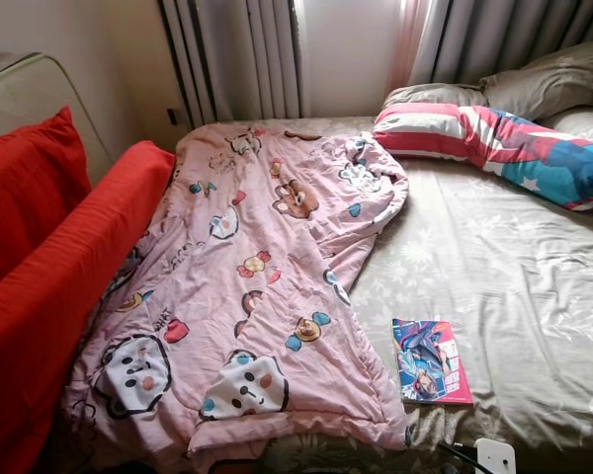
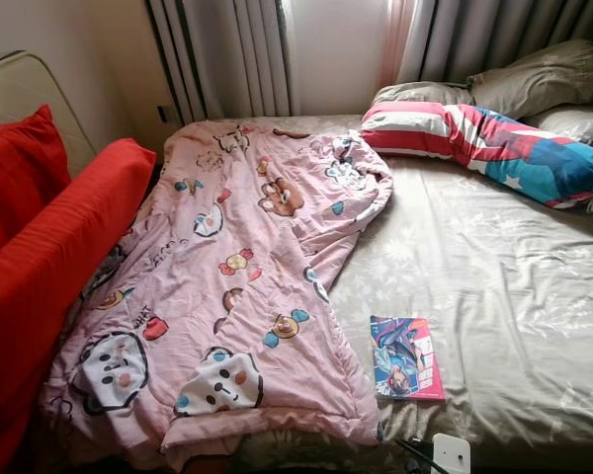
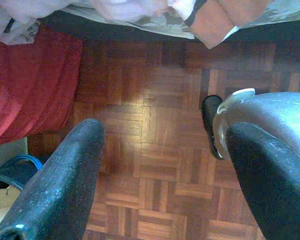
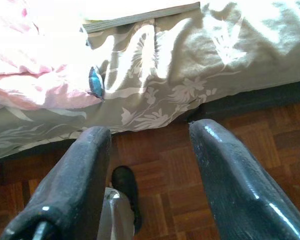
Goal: Clean up the room
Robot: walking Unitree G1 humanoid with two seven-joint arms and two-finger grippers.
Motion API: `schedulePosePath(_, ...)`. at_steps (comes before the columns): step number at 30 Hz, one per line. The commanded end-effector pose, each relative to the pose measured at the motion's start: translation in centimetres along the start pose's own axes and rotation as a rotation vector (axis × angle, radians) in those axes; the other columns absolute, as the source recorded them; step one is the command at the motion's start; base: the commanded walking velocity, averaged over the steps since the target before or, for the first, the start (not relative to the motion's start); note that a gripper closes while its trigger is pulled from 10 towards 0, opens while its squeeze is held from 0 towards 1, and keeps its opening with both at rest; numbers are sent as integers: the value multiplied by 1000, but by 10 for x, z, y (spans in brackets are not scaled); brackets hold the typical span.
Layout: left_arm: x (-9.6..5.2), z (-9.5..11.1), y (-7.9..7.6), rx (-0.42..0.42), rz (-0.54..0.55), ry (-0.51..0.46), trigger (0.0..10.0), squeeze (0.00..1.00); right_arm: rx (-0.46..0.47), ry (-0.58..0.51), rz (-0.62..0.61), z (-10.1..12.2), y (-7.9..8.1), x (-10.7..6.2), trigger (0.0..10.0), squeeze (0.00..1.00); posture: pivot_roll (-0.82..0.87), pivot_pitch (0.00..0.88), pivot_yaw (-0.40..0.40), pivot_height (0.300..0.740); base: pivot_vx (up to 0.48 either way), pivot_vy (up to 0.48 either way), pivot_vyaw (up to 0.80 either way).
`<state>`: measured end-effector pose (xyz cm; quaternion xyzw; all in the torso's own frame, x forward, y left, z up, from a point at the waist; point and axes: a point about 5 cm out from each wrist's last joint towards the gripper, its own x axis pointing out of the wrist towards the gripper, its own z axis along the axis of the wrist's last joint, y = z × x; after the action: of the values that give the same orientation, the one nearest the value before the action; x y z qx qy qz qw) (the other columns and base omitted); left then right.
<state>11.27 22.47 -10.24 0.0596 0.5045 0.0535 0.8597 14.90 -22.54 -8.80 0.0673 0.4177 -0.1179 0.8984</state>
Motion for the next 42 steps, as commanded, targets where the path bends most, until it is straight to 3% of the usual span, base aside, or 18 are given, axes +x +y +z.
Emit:
schedulePosePath(1,-1,-2,2,-3,2,6,10000,0,20,9,-9,-3,-1,-1,10000,0,-77,0,61,737,0,-300,0)
schedulePosePath(11,-1,-2,2,-14,4,5,10000,0,28,-4,-20,-2,-1,-1,10000,0,-74,0,61,737,0,-290,-254)
schedulePosePath(20,-1,-2,3,-13,8,1,10000,0,41,-19,-15,-2,0,-1,10000,0,-77,0,67,737,0,0,0)
schedulePosePath(34,-2,3,4,-51,9,-82,10000,0,58,-117,19,3,2,-3,10000,0,-71,0,72,737,0,0,0)
schedulePosePath(36,-3,7,4,-68,3,-143,10000,0,40,-266,58,49,20,7,10000,0,-82,0,67,737,0,0,0)
schedulePosePath(40,-4,11,4,-43,3,-185,10000,0,56,-406,73,73,24,6,10000,0,-86,0,69,737,0,0,0)
schedulePosePath(41,-3,25,6,-47,2,-249,10000,0,60,-455,74,82,24,4,10000,0,-91,0,69,737,0,0,0)
schedulePosePath(42,0,74,9,-46,-1,-419,10000,0,58,-496,79,88,23,3,10000,0,-92,0,69,737,0,0,0)
